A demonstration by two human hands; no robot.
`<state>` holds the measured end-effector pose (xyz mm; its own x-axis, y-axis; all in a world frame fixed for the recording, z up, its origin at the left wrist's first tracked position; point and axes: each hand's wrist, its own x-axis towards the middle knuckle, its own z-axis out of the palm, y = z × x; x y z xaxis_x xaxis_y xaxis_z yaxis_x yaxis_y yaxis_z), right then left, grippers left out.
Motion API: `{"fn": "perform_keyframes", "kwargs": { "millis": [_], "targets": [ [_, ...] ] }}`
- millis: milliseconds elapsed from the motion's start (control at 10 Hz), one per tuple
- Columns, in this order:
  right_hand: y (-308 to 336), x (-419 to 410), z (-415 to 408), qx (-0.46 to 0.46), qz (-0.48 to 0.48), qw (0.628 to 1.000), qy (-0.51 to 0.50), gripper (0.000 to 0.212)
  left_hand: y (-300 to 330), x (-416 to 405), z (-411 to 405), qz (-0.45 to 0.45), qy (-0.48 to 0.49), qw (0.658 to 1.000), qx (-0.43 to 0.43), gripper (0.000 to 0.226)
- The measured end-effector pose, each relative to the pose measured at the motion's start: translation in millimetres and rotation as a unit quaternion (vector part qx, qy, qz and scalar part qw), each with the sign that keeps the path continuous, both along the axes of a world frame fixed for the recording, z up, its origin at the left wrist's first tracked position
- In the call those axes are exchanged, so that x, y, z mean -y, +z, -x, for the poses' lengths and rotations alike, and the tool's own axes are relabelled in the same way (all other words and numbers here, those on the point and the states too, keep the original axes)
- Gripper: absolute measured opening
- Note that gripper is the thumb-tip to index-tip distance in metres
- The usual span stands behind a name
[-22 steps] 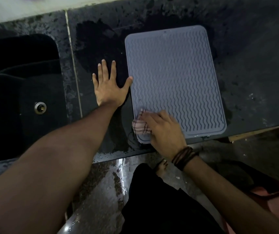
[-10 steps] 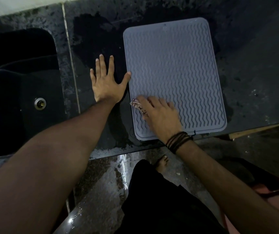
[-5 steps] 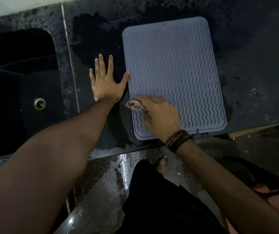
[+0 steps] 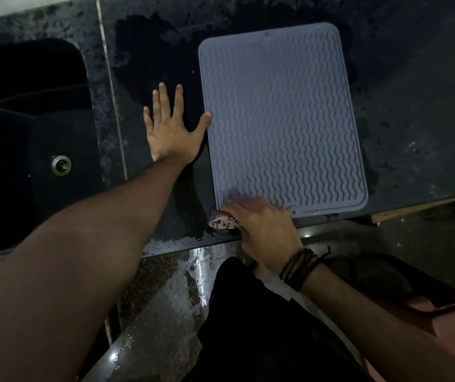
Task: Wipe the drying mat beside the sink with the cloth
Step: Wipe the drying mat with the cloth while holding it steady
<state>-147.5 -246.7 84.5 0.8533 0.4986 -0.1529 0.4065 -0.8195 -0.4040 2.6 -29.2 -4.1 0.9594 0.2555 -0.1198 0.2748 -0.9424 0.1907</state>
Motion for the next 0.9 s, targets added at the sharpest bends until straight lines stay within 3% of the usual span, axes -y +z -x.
{"fn": "perform_keyframes", "kwargs": {
  "millis": [200,300,500,800,900],
  "targets": [
    [5,-25,-42,0.046,-0.055,0.997,-0.034,0.036,1,1,0,-0.002,0.002,1.000,-0.004,0.094],
    [-6,-38,-63,0.033,0.004,0.999,-0.009,0.040,1,0,0,0.000,-0.001,1.000,0.000,0.093],
    [-22,-36,-47,0.041,0.039,0.998,0.006,0.048,-1,0,0,-0.003,0.001,1.000,0.001,0.095],
    [-3,-8,3,-0.005,0.010,1.000,0.021,0.046,-3,0,-1,0.003,0.001,1.000,0.005,0.094],
    [2,-11,-17,0.013,-0.016,1.000,-0.015,0.042,-4,-1,-1,0.002,0.001,1.000,0.006,0.094]
  ]
}}
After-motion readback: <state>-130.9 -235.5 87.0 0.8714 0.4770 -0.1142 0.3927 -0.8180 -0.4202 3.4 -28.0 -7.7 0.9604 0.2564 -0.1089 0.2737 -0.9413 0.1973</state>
